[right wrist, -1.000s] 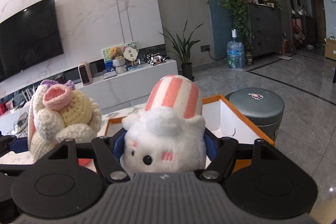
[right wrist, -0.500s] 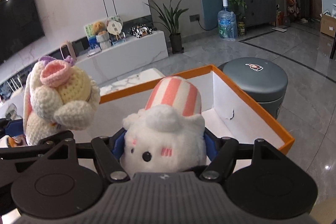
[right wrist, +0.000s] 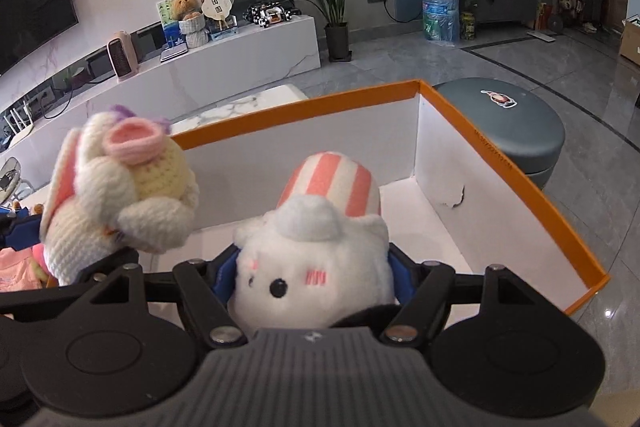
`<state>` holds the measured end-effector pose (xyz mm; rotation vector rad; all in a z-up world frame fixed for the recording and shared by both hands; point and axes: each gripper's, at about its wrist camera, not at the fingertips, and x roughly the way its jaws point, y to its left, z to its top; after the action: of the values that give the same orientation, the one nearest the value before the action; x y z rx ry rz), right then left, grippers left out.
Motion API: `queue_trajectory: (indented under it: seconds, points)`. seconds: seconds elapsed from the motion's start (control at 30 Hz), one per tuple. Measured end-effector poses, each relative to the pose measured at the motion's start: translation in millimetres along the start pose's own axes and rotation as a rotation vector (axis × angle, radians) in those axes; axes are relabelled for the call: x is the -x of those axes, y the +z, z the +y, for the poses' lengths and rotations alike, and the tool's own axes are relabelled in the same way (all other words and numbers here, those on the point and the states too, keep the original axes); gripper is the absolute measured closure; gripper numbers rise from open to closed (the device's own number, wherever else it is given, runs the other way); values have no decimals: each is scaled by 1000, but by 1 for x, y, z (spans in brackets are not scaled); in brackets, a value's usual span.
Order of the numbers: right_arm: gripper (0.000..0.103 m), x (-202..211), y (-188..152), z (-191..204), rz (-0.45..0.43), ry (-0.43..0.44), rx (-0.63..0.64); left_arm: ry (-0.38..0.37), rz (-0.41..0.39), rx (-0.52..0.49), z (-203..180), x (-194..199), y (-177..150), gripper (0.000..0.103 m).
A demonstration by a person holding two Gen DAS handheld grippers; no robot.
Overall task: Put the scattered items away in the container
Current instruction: 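Carry the bunny and cow plush in both tools over the orange box, then lower both plushes into the box and open both tools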
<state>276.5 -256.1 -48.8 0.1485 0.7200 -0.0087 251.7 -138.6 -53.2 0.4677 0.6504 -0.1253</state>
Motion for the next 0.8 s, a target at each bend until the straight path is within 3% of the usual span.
queue_trajectory:
  seconds: [0.23,0.47,0.8]
  points:
    - [29,-3,12,2,-24,8,24,5,-21,-31,-1,-9,4,33]
    - [29,-20,25,11,61,76,49,36,-80,-106,-9,-12,7,32]
    - [29,-31,23,22,133,101,52,24,-81,-34,8,2,-5,30]
